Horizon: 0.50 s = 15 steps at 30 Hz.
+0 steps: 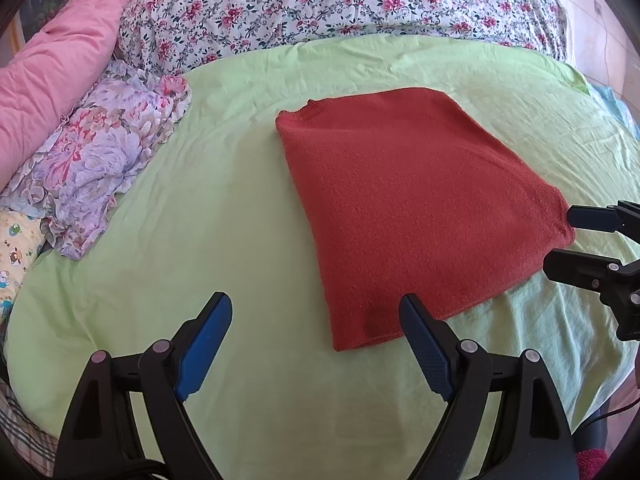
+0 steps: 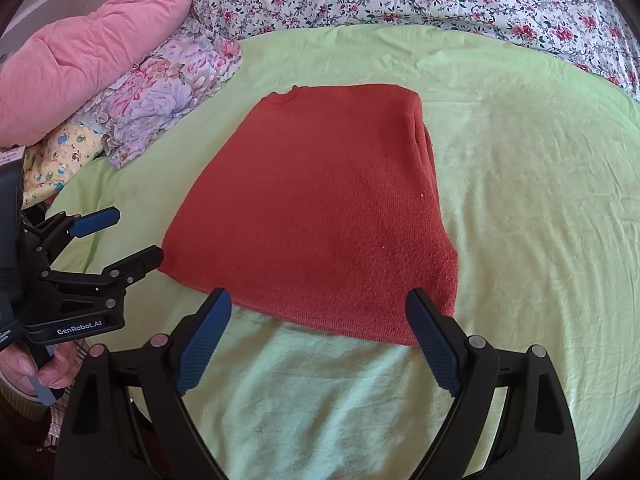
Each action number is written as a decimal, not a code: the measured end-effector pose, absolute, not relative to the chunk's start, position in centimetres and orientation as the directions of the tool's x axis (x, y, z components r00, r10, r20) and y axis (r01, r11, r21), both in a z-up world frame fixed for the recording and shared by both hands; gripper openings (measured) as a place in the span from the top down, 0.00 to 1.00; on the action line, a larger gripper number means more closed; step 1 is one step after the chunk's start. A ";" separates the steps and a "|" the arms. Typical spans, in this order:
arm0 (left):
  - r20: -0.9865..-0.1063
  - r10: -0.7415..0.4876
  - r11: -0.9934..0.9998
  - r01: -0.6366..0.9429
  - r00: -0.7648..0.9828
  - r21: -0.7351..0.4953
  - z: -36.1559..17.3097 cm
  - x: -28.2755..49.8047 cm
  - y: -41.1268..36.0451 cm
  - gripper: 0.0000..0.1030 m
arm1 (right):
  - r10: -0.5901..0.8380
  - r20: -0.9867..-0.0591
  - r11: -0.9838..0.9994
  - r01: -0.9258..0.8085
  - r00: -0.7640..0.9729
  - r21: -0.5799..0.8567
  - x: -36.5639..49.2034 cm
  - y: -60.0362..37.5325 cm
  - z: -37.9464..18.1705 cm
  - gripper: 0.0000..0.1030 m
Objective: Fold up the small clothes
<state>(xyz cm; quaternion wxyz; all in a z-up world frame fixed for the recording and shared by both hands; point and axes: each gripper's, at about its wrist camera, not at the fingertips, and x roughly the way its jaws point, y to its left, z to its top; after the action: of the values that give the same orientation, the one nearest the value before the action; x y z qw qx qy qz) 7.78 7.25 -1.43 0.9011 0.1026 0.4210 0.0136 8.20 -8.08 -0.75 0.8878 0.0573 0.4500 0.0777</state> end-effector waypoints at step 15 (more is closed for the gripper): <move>-0.763 0.078 0.984 0.075 0.641 0.164 -1.3 8.4 7.5 0.17 | 0.191 -0.792 0.981 -0.089 0.580 0.171 8.4 -7.9 -0.9 0.14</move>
<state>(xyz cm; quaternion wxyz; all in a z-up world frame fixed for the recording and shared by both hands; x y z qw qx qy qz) 8.36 7.45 -1.33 0.9013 0.0907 0.4236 0.0009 8.39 -7.87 -0.89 0.8872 0.0564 0.4512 0.0787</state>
